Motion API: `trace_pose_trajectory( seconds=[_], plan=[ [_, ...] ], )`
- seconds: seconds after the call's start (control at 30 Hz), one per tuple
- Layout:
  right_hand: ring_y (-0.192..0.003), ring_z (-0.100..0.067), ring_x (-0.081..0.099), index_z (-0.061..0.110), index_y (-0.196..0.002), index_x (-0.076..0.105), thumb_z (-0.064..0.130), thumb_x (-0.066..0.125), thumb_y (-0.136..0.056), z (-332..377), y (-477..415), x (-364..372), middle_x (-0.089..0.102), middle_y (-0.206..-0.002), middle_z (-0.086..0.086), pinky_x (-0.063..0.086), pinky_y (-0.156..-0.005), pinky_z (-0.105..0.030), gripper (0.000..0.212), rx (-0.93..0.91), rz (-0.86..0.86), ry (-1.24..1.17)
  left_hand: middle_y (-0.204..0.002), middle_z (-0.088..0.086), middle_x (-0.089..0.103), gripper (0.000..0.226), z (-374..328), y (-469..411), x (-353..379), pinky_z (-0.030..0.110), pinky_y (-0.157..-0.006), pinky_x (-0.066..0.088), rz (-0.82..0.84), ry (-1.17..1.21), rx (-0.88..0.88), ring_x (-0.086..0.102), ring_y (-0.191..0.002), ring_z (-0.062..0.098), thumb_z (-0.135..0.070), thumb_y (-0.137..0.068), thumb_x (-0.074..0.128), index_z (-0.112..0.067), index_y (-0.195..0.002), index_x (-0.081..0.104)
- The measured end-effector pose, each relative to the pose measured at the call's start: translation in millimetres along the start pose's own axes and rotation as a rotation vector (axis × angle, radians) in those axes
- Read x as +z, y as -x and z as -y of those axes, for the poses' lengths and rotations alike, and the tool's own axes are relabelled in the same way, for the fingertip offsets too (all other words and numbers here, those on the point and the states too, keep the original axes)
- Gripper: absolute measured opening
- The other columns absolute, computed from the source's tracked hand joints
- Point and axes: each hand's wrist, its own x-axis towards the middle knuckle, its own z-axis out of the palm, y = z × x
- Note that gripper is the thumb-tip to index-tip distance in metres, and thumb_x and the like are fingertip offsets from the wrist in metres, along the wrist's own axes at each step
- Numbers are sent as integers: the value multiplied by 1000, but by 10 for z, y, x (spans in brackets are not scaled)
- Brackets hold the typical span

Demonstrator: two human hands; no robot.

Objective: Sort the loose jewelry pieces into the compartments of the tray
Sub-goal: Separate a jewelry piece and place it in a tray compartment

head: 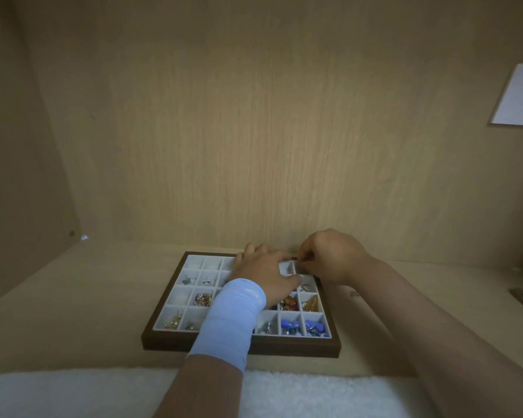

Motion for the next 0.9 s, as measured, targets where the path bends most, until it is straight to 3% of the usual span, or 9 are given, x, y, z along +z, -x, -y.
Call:
trace_pose_trajectory(
  seconds=[0.2, 0.37, 0.47, 0.6, 0.77, 0.83, 0.9],
  plan=[
    [-81, -13, 64, 26, -91, 77, 28, 69, -86, 50, -65, 27, 73, -90, 6, 44, -64, -25, 9, -38, 0, 44, -142, -6, 45, 53, -49, 24, -2, 40, -106, 26, -28, -35, 11, 31, -130, 22, -61, -85, 48, -48, -136, 46],
    [-71, 1, 57, 33, -88, 74, 33, 72, -87, -138, 77, -173, 58, -75, 24, 36, -58, -14, 2, 25, -76, -108, -143, -4, 46, 50, -128, 49, -22, 41, -109, 26, -66, -79, -11, 33, -131, 23, -55, -89, 47, -39, -137, 48],
    [-80, 0, 62, 35, -87, 74, 27, 73, -87, -376, 244, -407, 62, -80, 23, 44, -65, -17, 8, 91, -110, -175, -137, -5, 50, 44, -202, 58, -19, 39, -108, 28, -116, -66, 32, 35, -128, 21, -50, -91, 49, -37, -132, 52],
    [-65, -7, 67, 31, -81, 78, 24, 75, -82, -672, 491, -503, 69, -68, 16, 56, -64, -26, 8, 211, 80, -183, -123, -10, 56, 33, -430, 78, 24, 36, -105, 33, -142, 59, 154, 38, -121, 16, -46, -90, 53, -39, -122, 59],
    [-57, 10, 56, 35, -81, 77, 25, 77, -77, -828, 664, -348, 65, -67, 24, 40, -52, -8, 11, 222, 280, -150, -97, -17, 60, 18, -700, 119, 134, 32, -98, 41, -96, 207, 246, 47, -109, 11, -39, -89, 59, -37, -104, 69],
    [-66, 7, 60, 34, -83, 78, 27, 74, -79, -834, 676, -308, 68, -71, 21, 43, -57, -9, 9, 212, 265, -170, -93, -18, 62, 15, -755, 139, 186, 31, -97, 43, -61, 232, 237, 47, -108, 9, -37, -88, 59, -37, -99, 71],
    [-79, -2, 65, 34, -86, 78, 31, 73, -80, -783, 653, -261, 71, -78, 18, 50, -70, -19, 8, 201, 225, -193, -92, -18, 63, 13, -775, 150, 220, 30, -98, 42, -57, 237, 234, 47, -108, 8, -35, -89, 60, -38, -96, 70]
  ],
)
